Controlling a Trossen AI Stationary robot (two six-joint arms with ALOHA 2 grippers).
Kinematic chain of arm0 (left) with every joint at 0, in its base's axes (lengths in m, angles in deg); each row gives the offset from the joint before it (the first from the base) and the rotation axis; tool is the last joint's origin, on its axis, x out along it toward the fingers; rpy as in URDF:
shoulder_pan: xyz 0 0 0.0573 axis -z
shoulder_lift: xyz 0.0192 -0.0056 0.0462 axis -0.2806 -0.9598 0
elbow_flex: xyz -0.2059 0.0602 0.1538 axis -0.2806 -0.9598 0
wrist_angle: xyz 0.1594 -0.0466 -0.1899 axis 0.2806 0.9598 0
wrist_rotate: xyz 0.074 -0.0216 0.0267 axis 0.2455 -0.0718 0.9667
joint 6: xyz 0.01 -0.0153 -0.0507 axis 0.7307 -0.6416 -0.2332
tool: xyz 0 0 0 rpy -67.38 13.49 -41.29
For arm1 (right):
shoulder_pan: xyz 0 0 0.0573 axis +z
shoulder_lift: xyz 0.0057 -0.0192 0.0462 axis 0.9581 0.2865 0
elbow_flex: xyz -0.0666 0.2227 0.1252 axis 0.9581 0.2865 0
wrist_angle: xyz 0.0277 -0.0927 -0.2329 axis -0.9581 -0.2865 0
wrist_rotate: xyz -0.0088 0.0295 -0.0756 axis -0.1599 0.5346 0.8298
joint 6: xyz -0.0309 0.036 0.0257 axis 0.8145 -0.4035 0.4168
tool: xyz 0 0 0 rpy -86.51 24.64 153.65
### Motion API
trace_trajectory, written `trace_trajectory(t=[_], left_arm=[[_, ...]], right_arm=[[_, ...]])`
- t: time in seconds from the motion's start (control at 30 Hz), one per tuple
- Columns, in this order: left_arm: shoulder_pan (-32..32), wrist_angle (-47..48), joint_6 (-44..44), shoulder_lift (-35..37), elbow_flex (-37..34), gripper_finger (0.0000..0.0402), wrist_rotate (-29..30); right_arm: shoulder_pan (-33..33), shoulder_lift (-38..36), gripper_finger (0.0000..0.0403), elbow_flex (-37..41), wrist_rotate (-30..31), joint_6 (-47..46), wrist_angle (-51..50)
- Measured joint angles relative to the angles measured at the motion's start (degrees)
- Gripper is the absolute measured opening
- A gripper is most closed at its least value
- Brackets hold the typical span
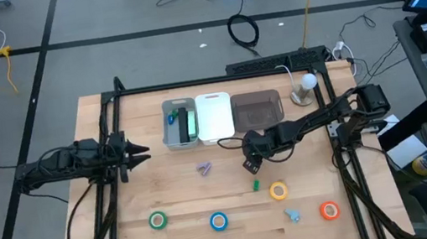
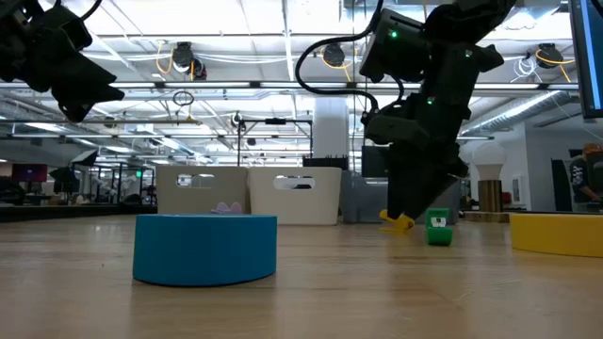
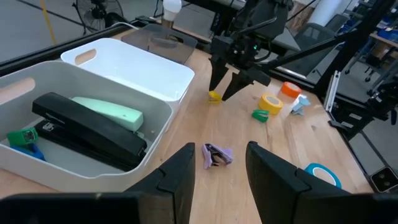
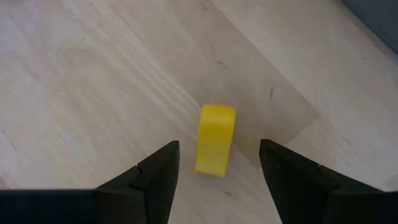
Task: Pick and place Stapler, Stapler remover, tape
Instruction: Put the yellow stapler into the gray bin
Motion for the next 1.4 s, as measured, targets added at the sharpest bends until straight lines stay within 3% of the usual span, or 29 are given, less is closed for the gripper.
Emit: trace_trajectory(t=[0.23,1.4], left_arm=[[0.0,0.0,0.0,0.0,0.0,0.0141,0.0],[0.0,0.0,1.1,0.0,0.0,0.0141,0.0]], right_arm=[[0.0,0.0,0.0215,0.0,2.9,0.0,0.1],[-1.0,0.0,0.0215,0.0,2.7,-4.5,0.1]])
